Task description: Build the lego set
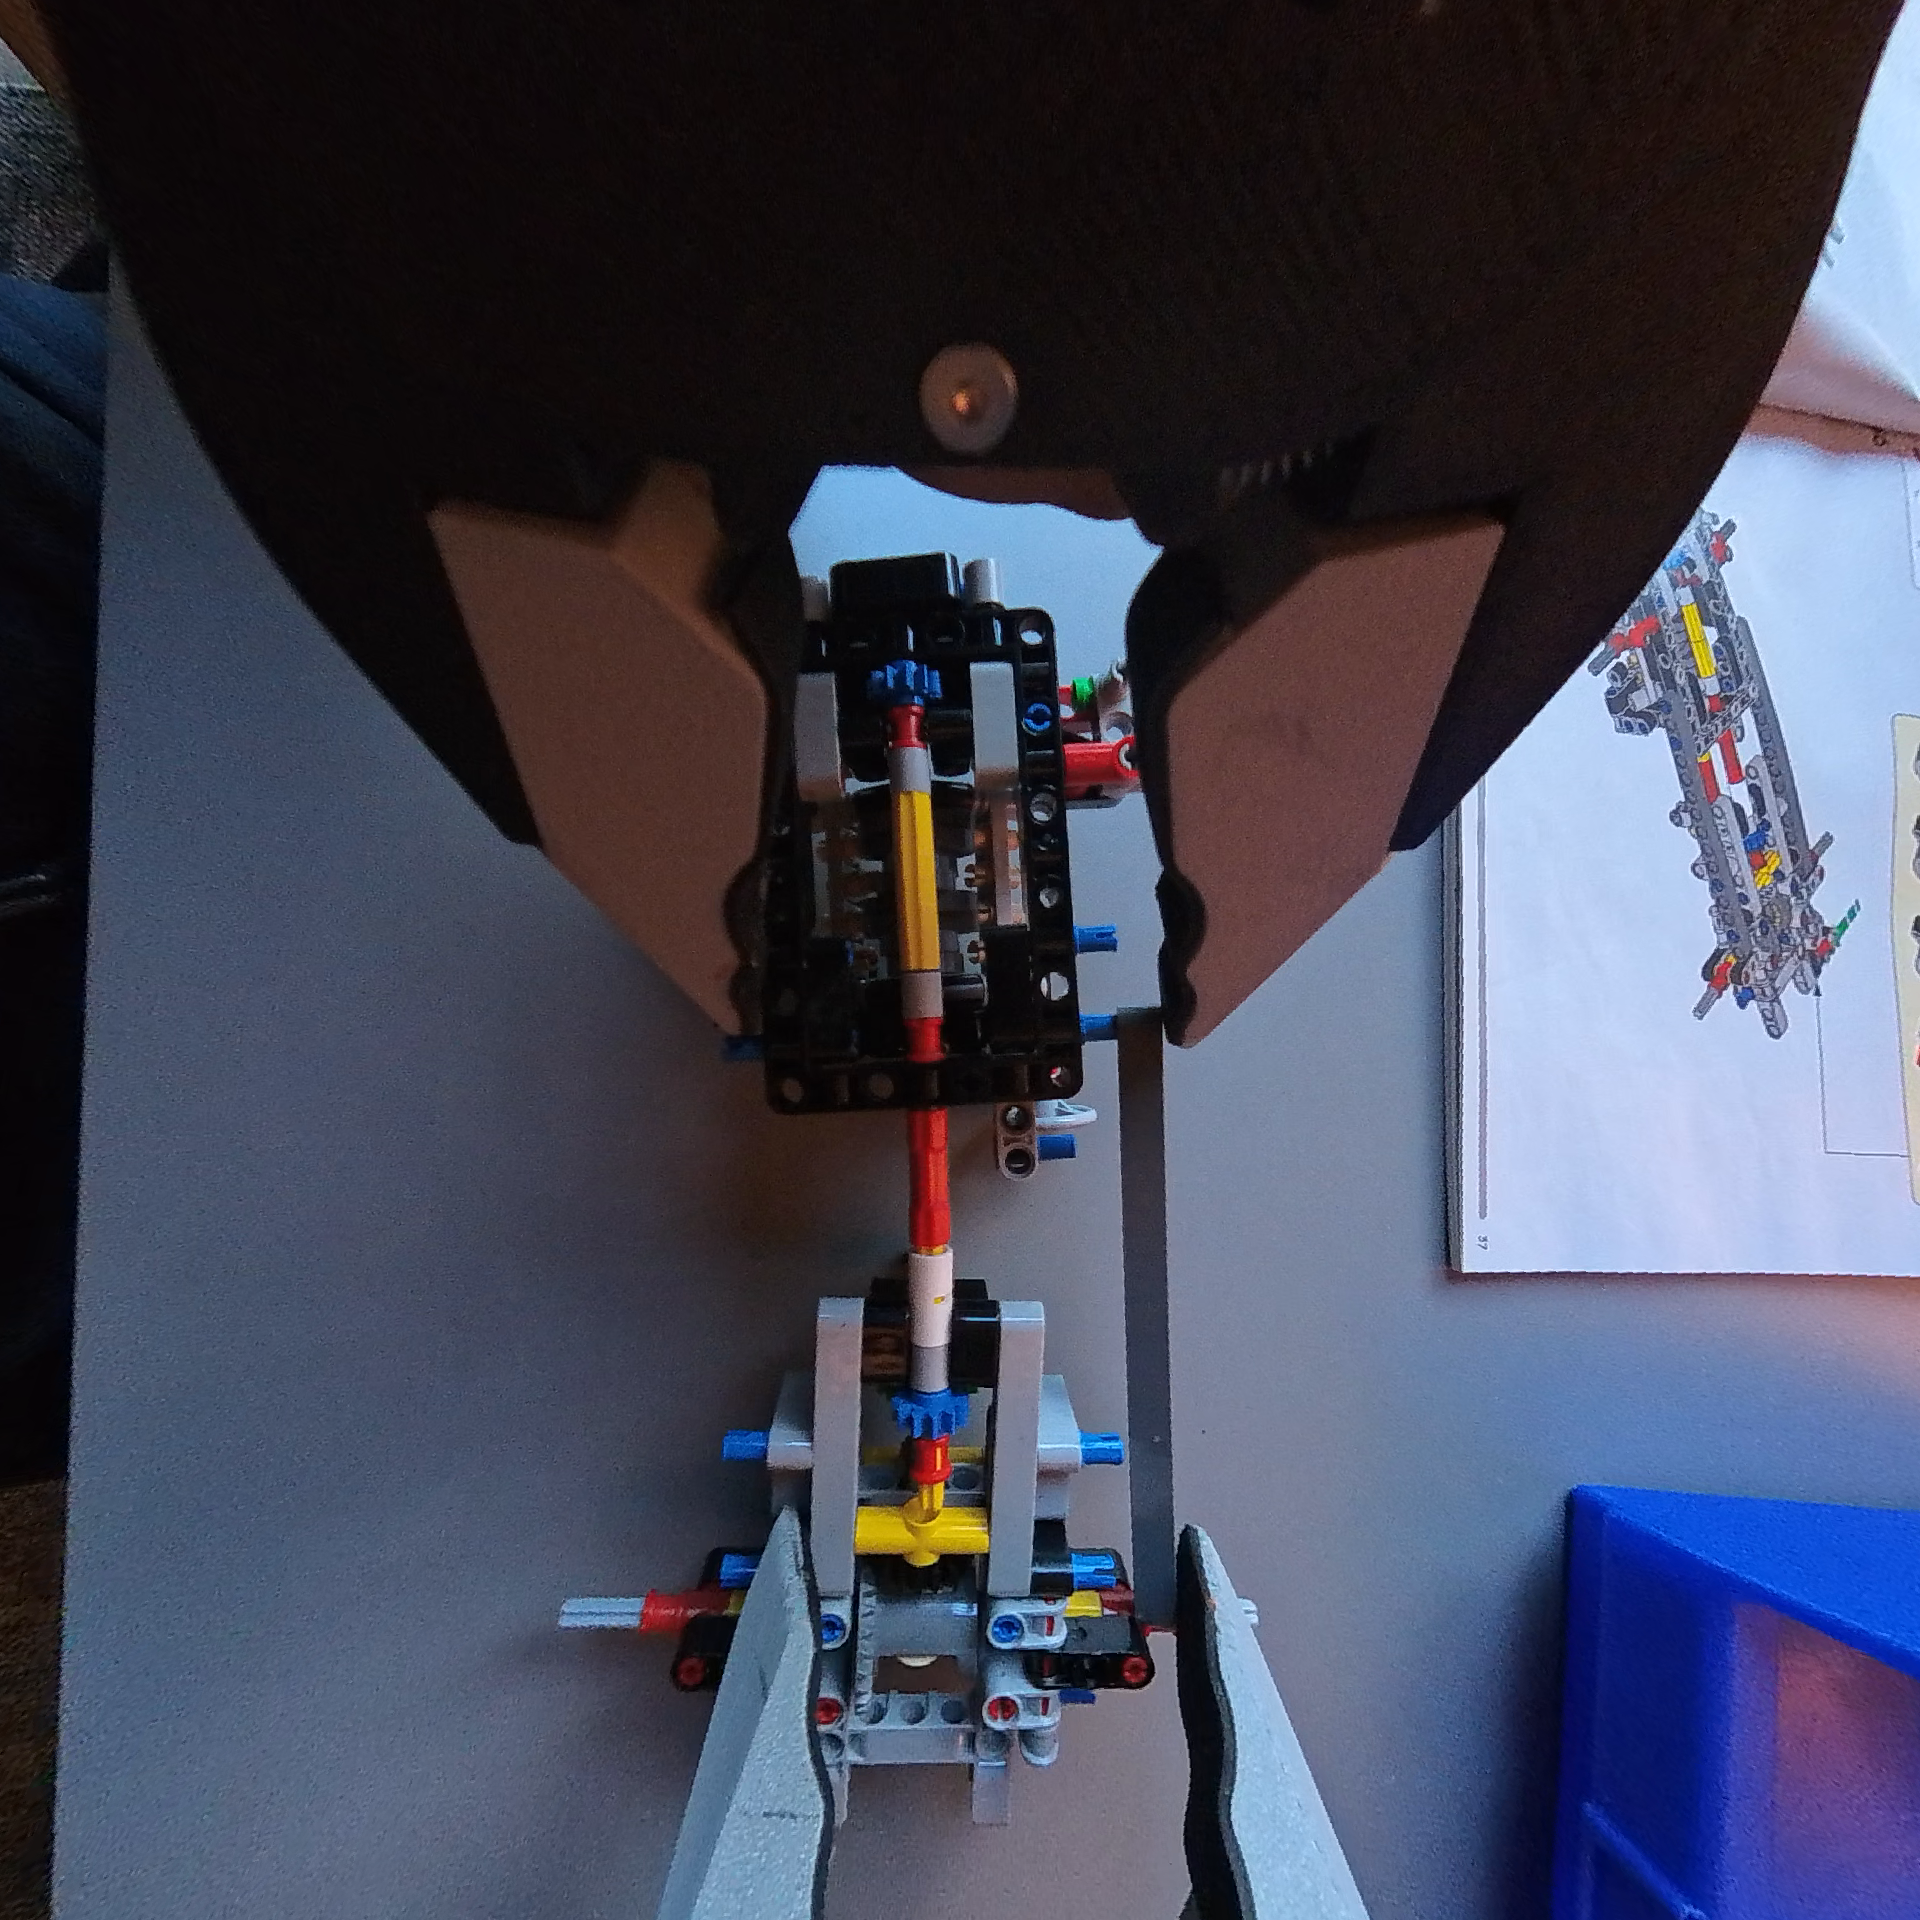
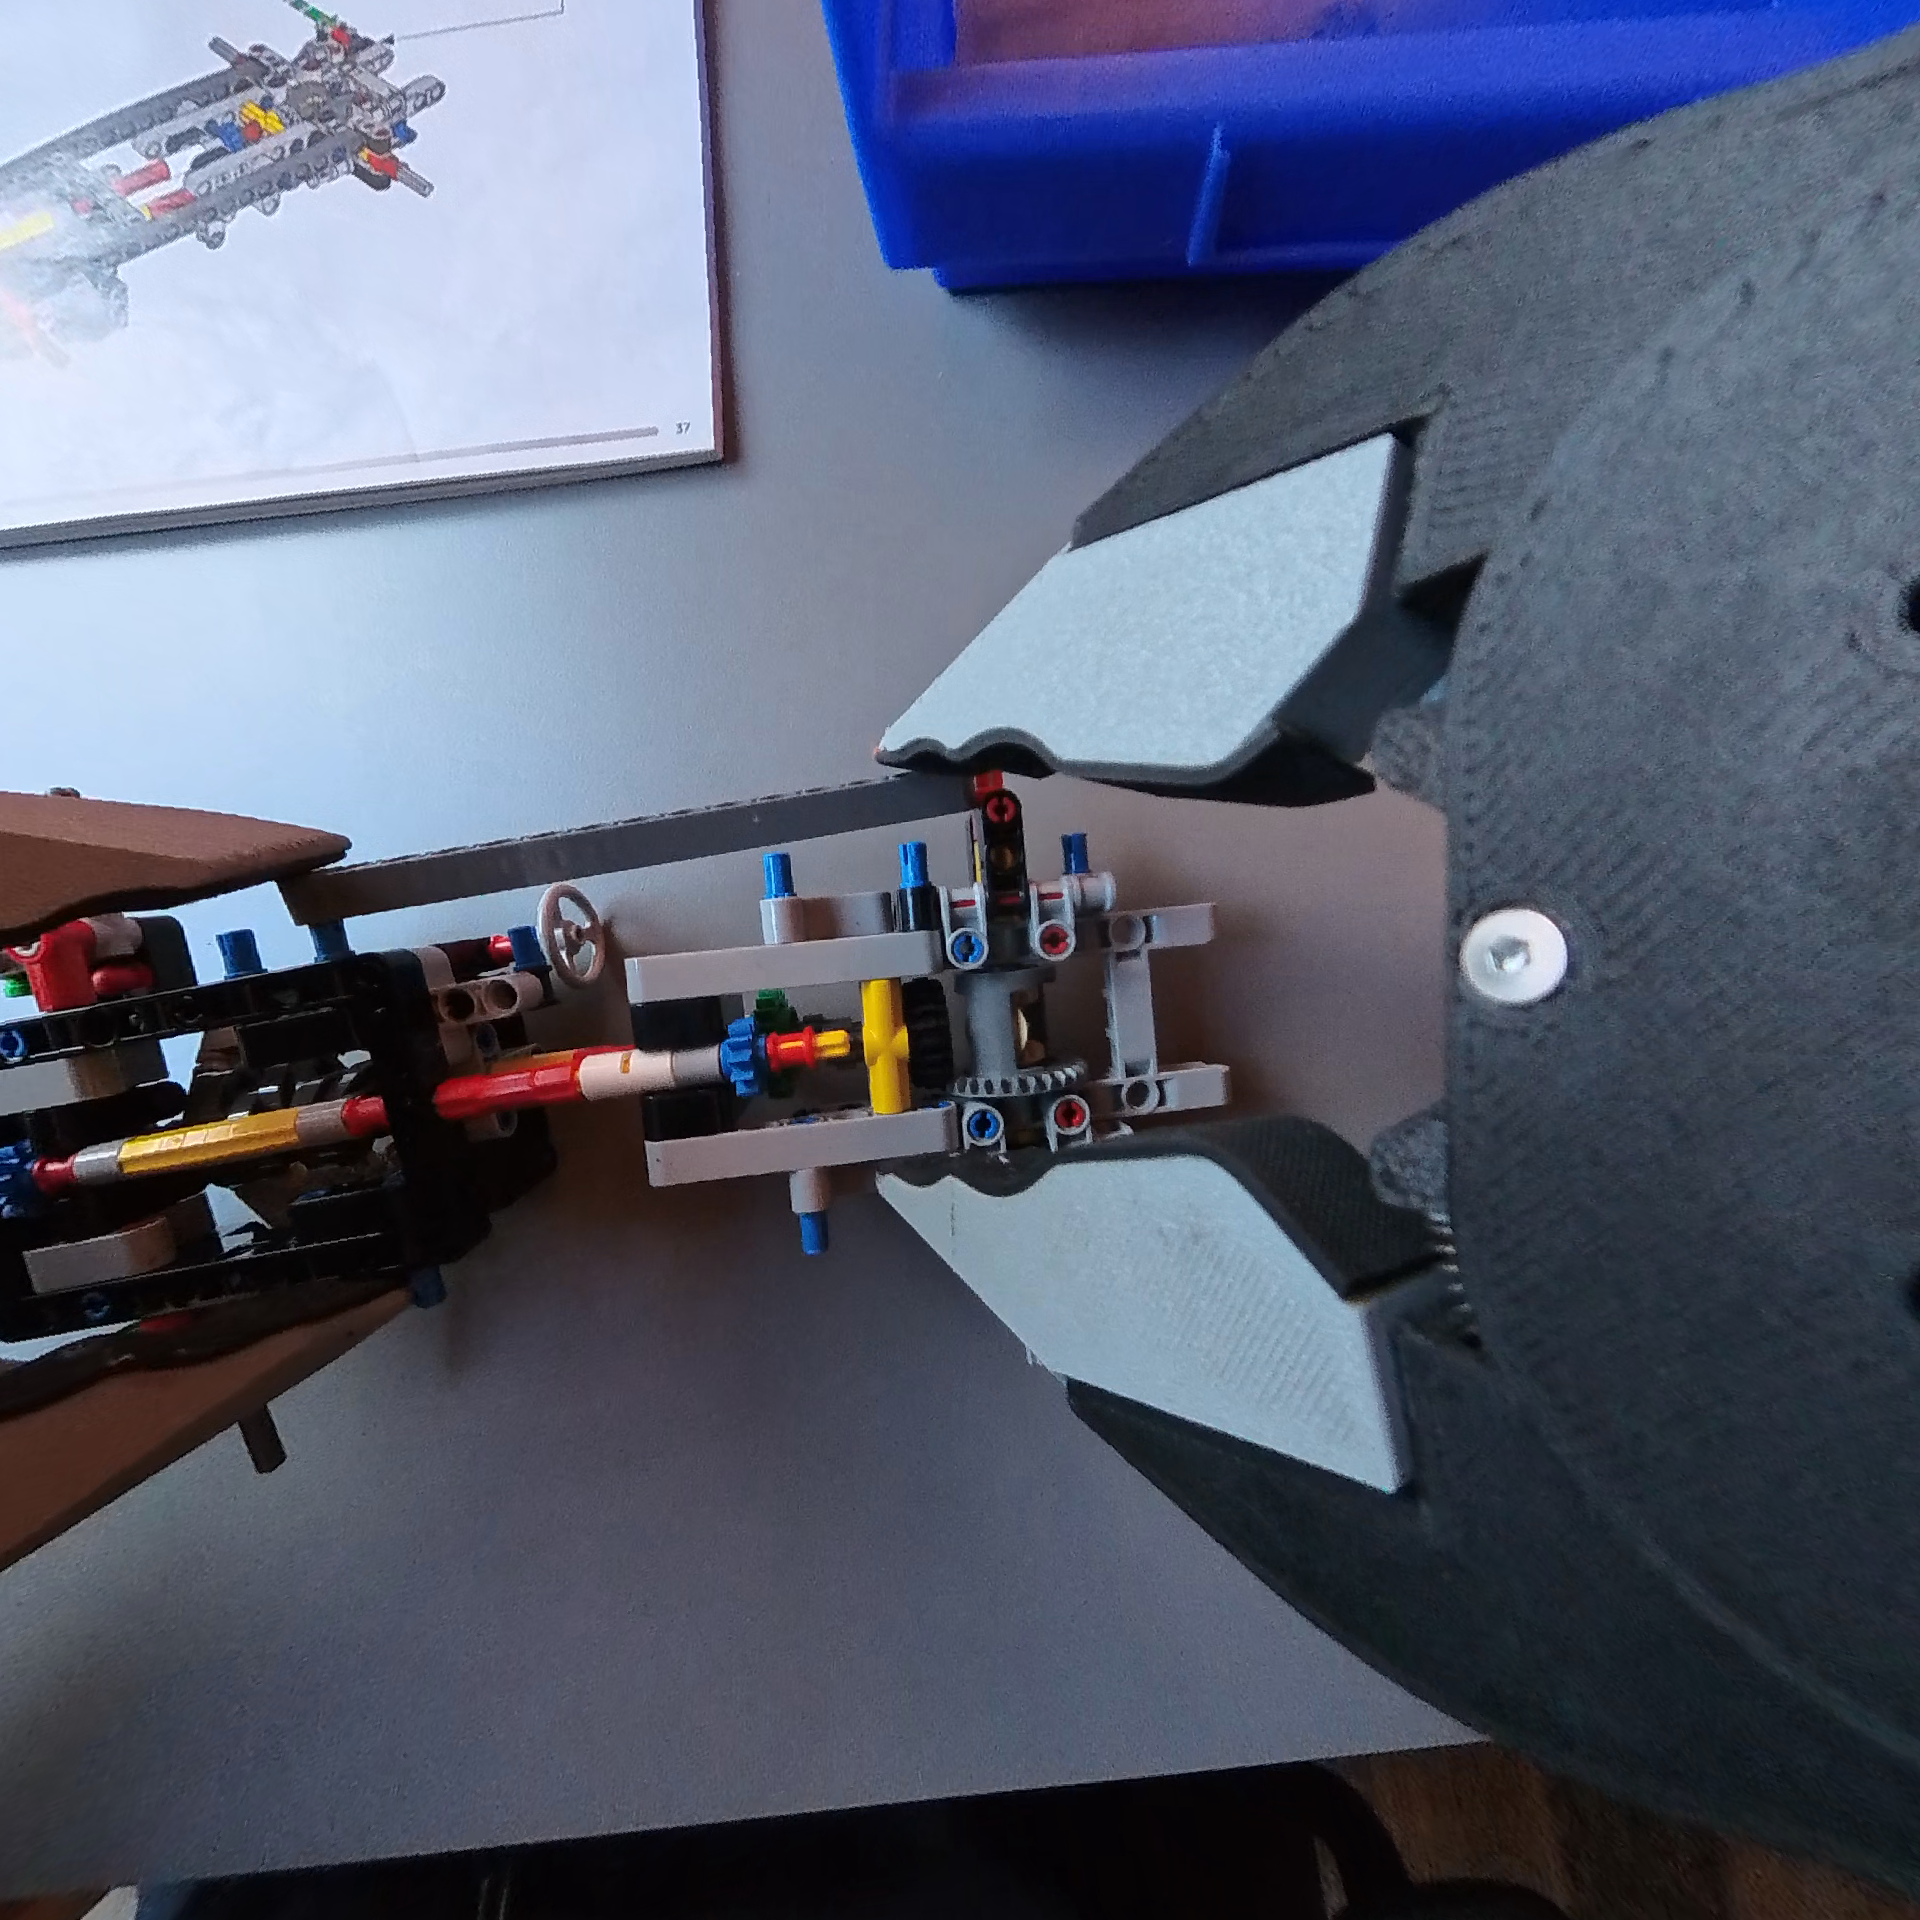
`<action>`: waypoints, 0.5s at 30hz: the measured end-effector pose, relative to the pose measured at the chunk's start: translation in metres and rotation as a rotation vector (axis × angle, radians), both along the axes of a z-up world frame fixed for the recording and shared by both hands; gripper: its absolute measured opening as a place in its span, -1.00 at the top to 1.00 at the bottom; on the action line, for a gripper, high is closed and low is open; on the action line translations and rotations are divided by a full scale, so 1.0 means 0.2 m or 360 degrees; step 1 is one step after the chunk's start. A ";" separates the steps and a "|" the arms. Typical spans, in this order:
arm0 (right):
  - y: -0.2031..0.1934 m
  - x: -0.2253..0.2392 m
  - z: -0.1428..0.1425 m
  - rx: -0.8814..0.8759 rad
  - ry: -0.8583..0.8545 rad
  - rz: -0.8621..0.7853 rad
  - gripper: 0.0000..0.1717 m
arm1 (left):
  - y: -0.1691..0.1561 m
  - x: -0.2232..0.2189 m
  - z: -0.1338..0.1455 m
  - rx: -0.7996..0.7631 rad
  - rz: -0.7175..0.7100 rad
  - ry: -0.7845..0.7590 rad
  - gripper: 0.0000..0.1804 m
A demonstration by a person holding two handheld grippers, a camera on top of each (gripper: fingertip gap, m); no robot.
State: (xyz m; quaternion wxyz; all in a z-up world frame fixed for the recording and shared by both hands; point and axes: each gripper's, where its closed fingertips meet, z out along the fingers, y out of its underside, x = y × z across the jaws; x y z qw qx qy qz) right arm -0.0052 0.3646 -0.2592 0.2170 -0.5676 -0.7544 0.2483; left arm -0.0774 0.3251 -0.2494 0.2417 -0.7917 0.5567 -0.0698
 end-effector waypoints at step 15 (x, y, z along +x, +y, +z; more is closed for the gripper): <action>0.00 0.00 0.00 -0.0115 -0.0013 0.0002 0.18 | 0.00 0.01 0.00 0.0032 -0.0010 0.0018 0.17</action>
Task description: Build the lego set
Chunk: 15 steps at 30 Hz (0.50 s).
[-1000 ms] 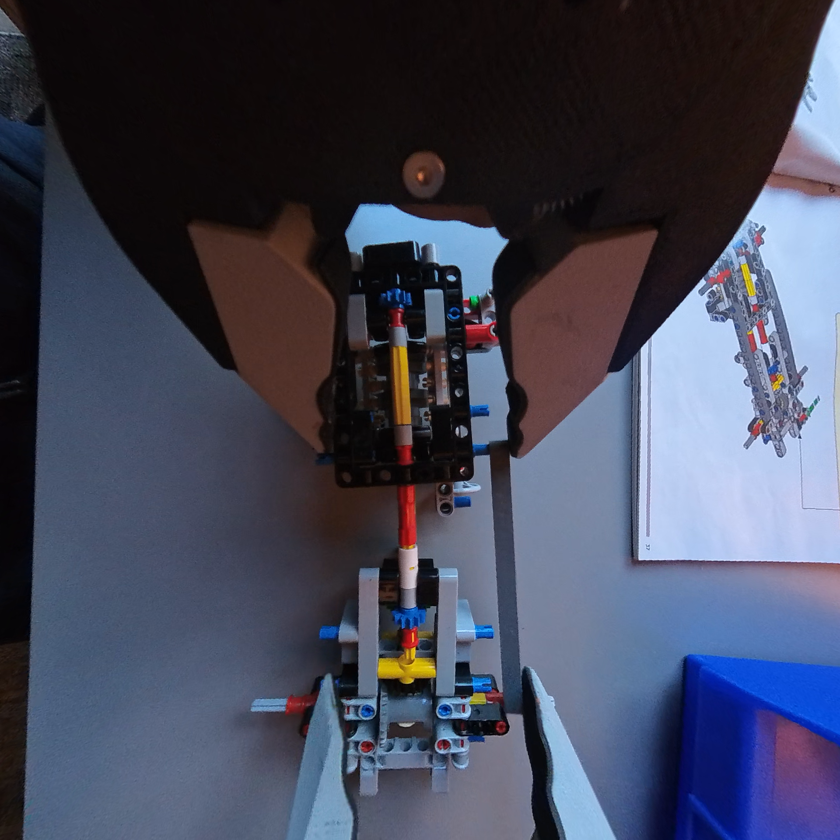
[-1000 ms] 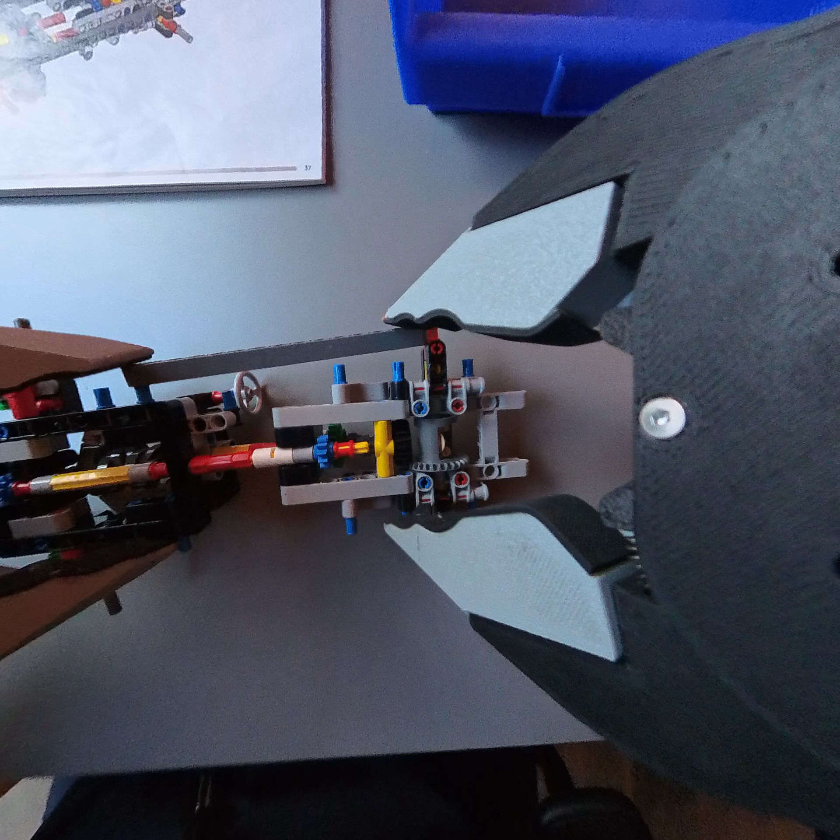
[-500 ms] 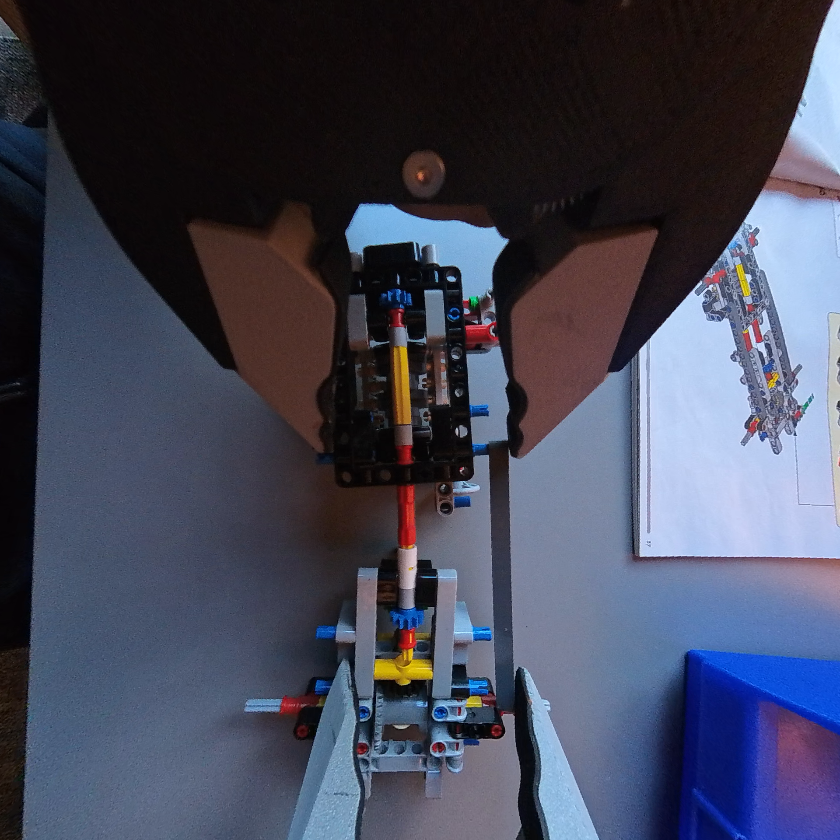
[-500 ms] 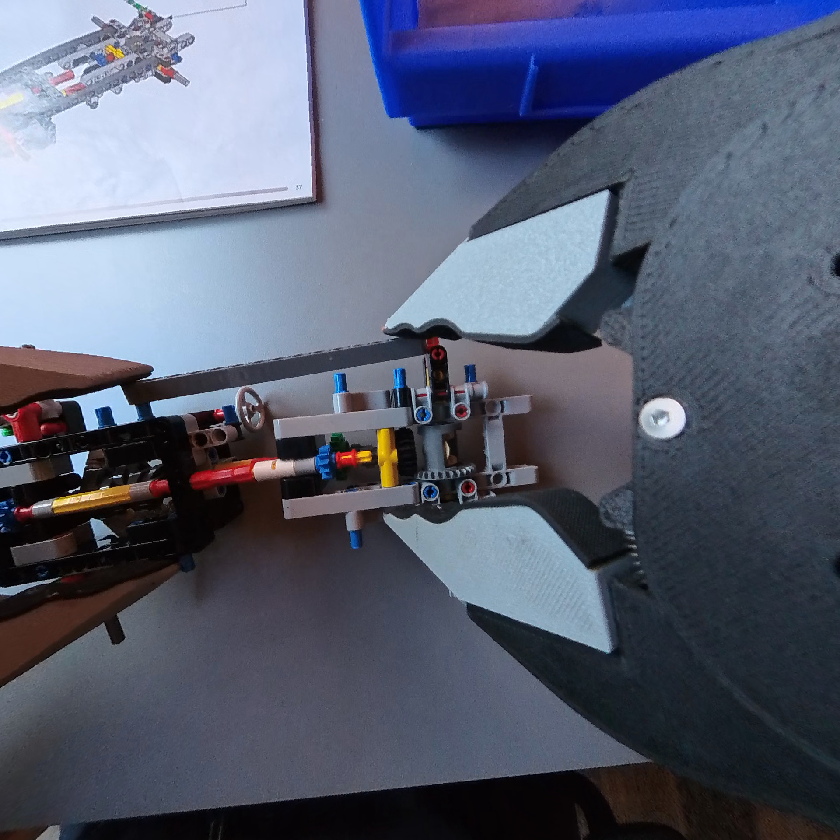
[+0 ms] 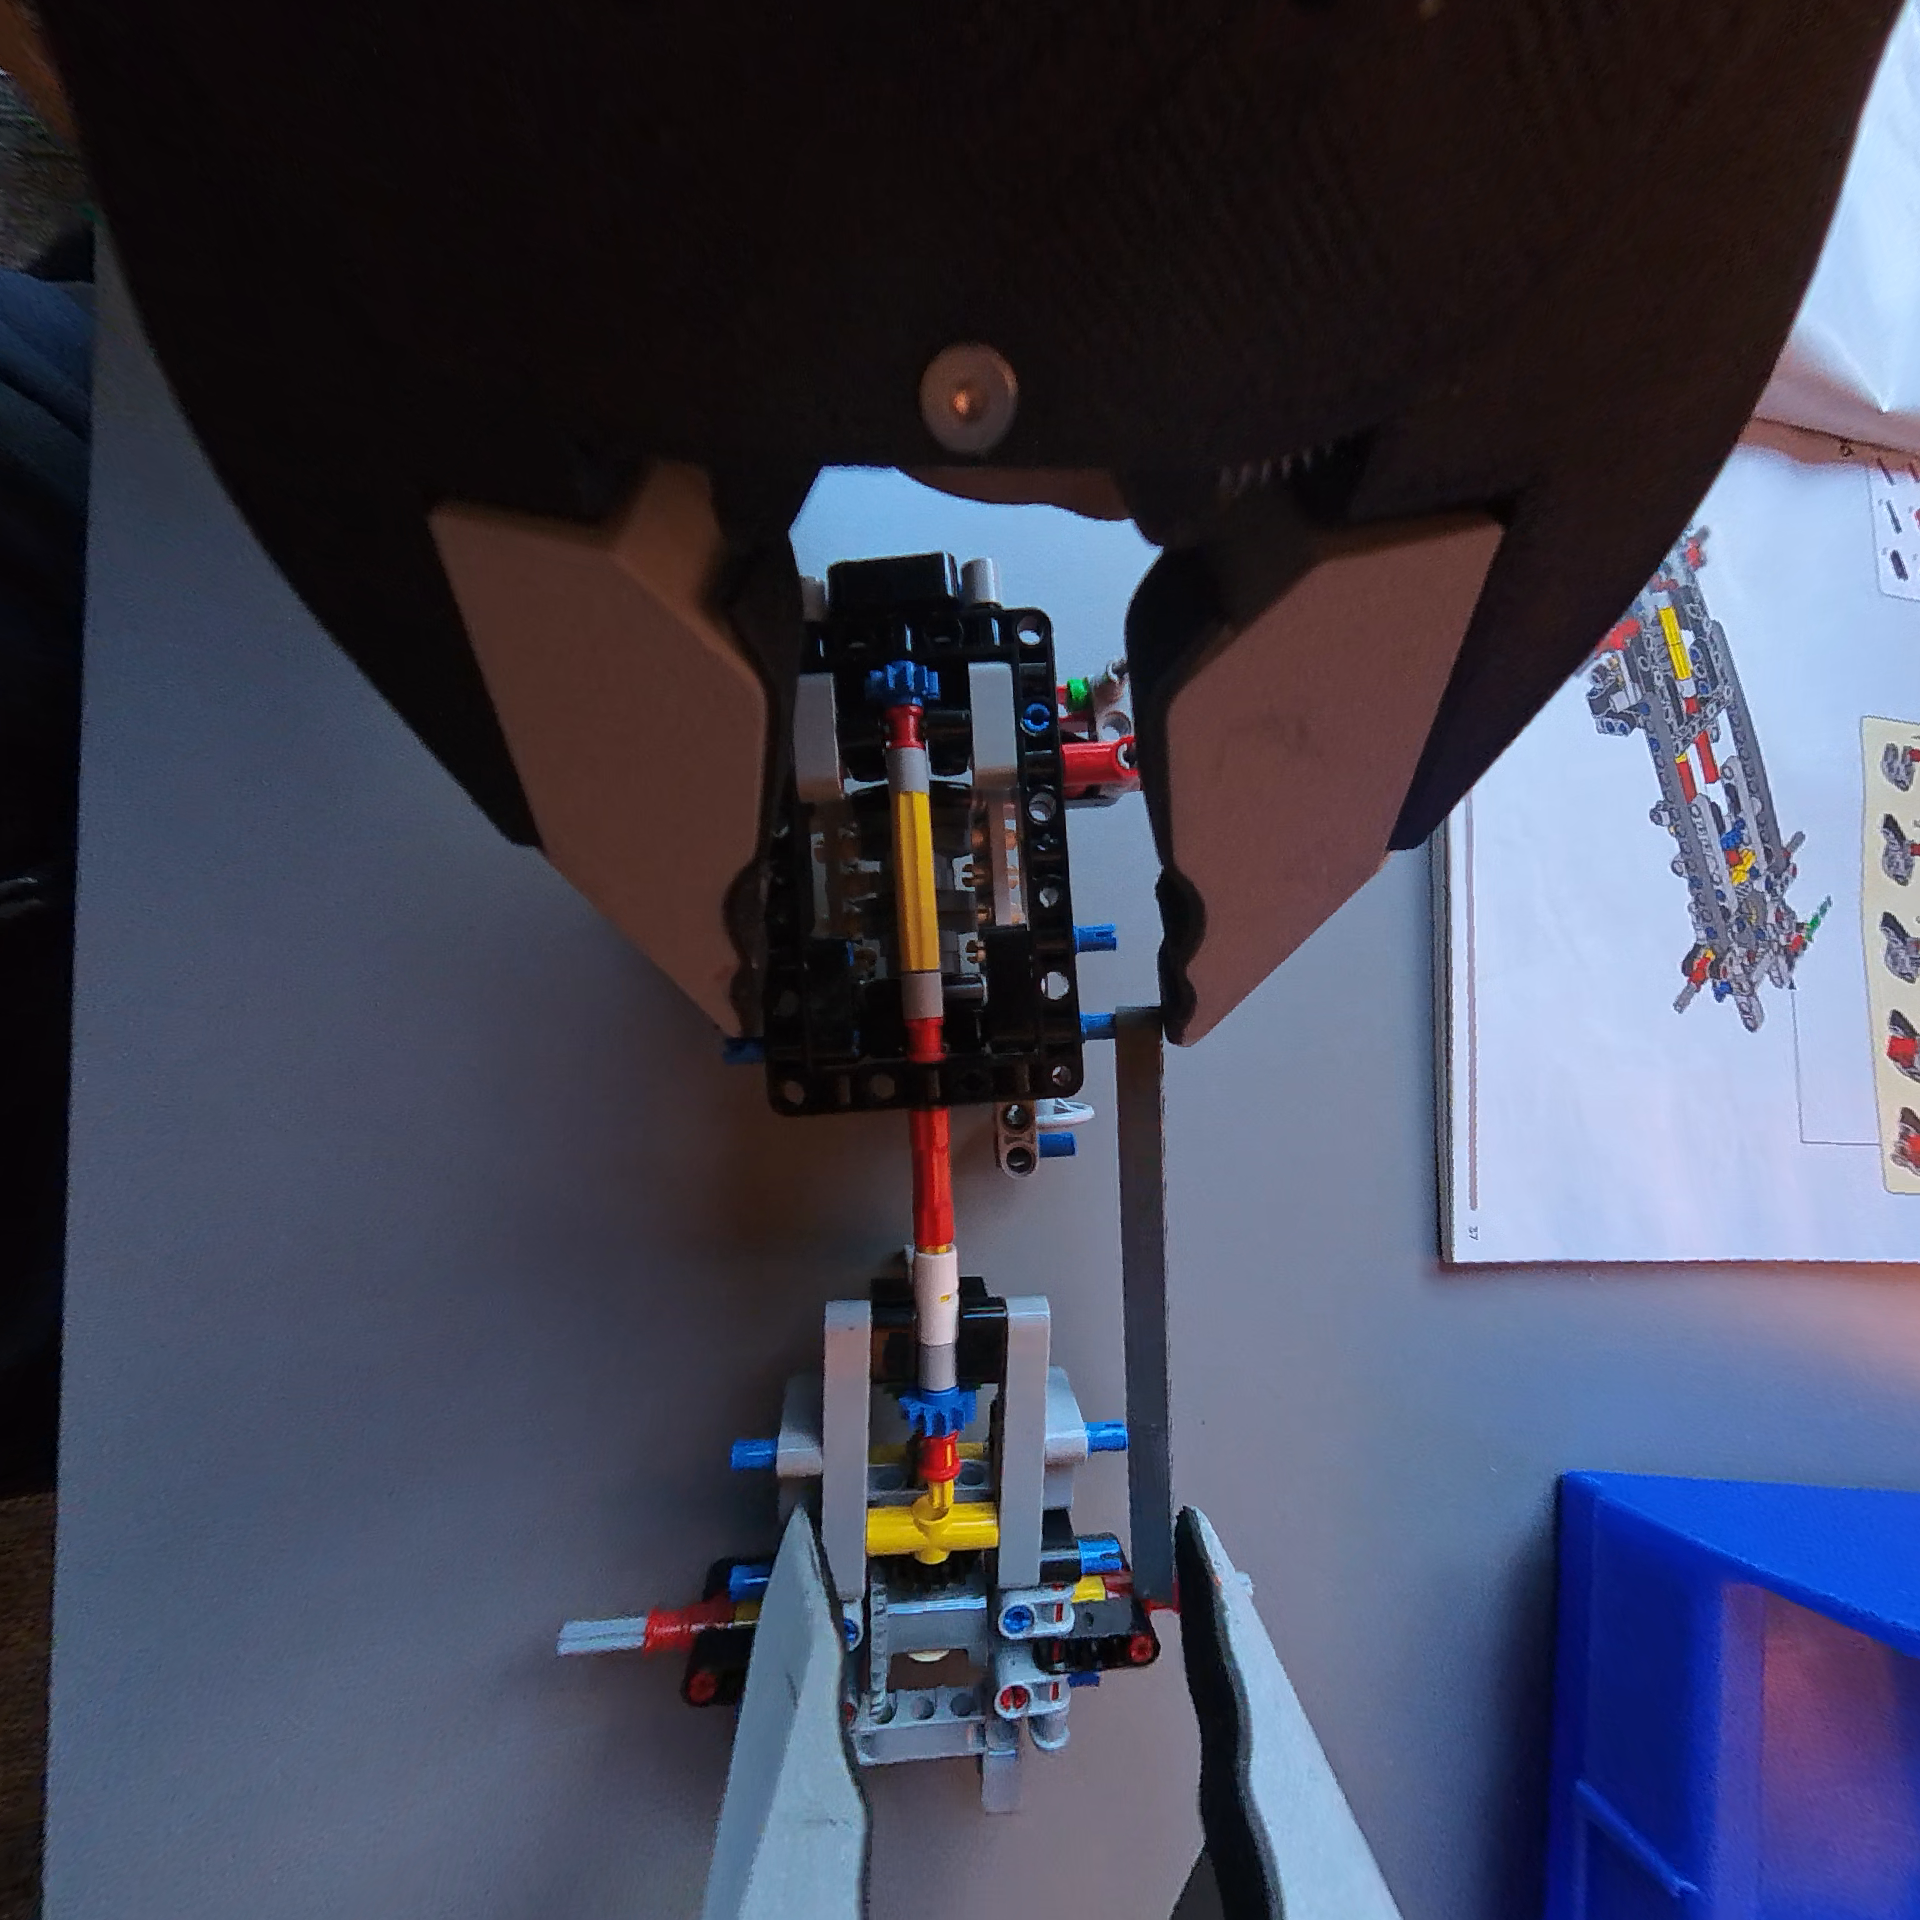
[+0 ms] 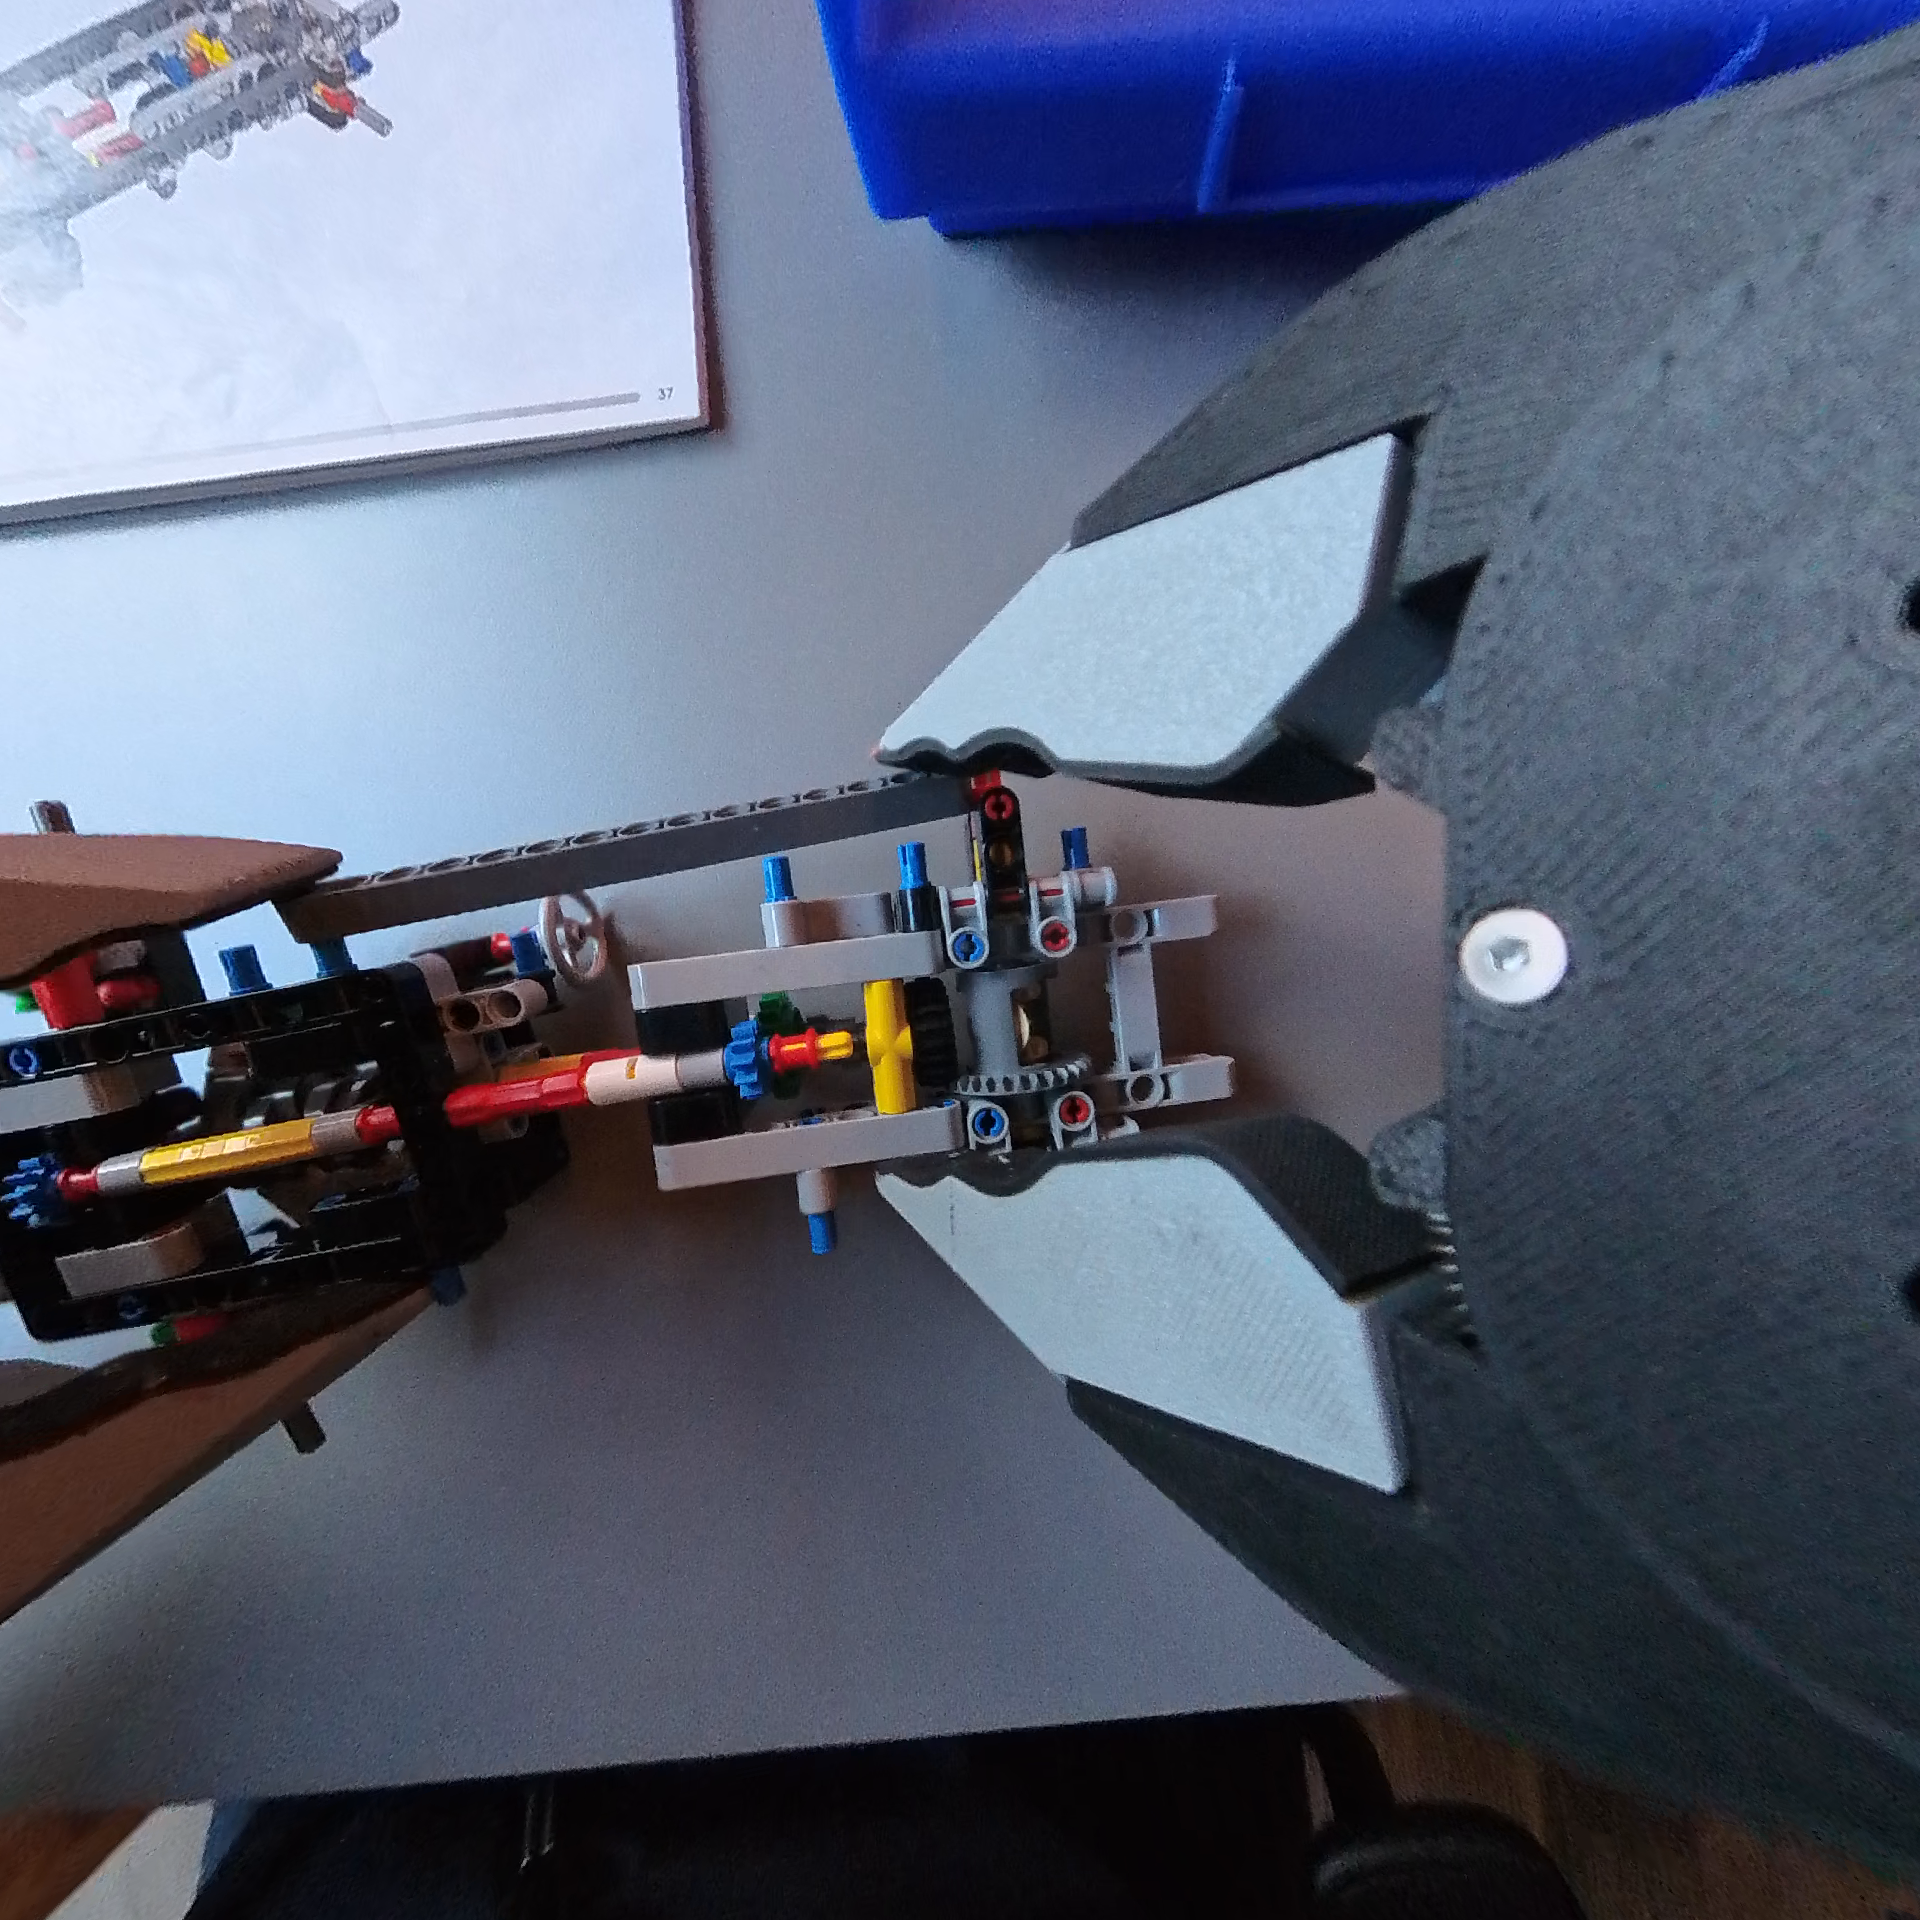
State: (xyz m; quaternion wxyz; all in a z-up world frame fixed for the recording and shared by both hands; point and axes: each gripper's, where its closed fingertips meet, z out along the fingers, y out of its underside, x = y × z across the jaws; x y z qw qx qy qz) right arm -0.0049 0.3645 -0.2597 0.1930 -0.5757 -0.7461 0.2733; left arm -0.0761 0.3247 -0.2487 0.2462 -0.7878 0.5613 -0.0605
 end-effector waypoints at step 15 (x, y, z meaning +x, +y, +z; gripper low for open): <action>0.02 0.00 -0.01 -0.0057 -0.0056 0.0080 0.11 | 0.01 0.01 0.01 0.0047 -0.0027 0.0006 0.18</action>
